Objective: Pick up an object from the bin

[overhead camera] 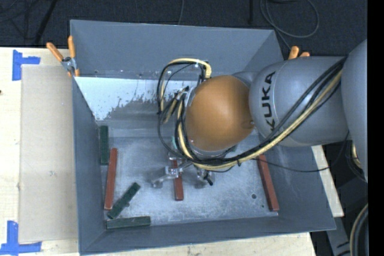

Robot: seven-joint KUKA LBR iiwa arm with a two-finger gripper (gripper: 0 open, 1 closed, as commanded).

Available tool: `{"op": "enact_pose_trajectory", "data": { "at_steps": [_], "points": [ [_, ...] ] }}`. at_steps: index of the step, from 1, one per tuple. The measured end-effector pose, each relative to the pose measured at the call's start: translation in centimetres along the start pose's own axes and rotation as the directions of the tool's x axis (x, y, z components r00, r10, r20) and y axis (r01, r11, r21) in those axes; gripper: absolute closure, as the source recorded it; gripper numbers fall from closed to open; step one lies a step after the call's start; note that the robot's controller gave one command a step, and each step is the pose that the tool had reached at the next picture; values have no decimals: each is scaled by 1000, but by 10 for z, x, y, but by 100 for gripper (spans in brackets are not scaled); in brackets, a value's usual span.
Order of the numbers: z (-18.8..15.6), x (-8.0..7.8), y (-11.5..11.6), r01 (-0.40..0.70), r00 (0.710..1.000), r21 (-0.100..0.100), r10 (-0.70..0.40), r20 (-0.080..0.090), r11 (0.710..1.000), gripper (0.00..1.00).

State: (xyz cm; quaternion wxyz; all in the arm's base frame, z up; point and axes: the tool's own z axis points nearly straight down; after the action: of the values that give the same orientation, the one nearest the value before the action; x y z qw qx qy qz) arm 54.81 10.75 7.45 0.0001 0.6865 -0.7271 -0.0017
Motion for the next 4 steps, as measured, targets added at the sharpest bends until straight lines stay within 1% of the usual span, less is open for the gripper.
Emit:
{"op": "enact_pose_trajectory", "data": {
  "at_steps": [1, 2, 3, 4],
  "points": [
    [0, 0, 0, -2, 1000, 0, 2, 0, 1000, 100],
    [0, 0, 0, -3, 1000, 0, 3, 0, 1000, 0],
    [0, 0, 0, -4, 1000, 0, 4, 0, 1000, 100],
    [0, 0, 0, -5, 1000, -1, 5, 0, 1000, 0]
  ]
}}
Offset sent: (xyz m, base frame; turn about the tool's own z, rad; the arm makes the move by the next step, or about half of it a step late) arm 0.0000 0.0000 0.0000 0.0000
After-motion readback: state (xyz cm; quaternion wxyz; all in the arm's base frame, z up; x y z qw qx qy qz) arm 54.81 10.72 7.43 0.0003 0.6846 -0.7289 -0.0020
